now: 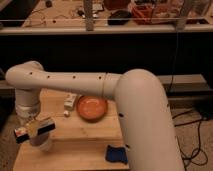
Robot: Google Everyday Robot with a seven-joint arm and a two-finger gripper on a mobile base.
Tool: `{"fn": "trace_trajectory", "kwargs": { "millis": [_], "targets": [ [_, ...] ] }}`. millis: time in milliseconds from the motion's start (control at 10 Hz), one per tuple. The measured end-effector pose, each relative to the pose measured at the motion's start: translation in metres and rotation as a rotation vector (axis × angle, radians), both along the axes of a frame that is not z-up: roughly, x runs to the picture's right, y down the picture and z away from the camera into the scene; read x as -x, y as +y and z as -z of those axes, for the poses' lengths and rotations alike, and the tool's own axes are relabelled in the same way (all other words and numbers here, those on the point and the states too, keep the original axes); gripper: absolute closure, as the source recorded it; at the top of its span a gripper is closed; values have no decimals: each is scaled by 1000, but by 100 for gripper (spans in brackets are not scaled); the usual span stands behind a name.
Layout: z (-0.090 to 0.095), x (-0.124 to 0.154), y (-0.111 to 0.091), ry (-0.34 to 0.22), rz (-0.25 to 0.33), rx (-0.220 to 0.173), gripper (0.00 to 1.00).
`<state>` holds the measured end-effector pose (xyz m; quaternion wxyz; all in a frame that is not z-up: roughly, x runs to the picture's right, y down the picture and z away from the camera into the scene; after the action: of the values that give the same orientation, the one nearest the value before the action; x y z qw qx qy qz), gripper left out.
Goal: Place the eraser in the ceramic cup
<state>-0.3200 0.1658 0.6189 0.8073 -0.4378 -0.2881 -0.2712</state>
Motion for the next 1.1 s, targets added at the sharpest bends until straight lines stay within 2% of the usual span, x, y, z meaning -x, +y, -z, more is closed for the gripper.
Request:
{"fn": "trace_trajectory", "kwargs": {
  "millis": [1100],
  "targets": [
    [-5,2,2,26,32,-36,100]
  ]
}}
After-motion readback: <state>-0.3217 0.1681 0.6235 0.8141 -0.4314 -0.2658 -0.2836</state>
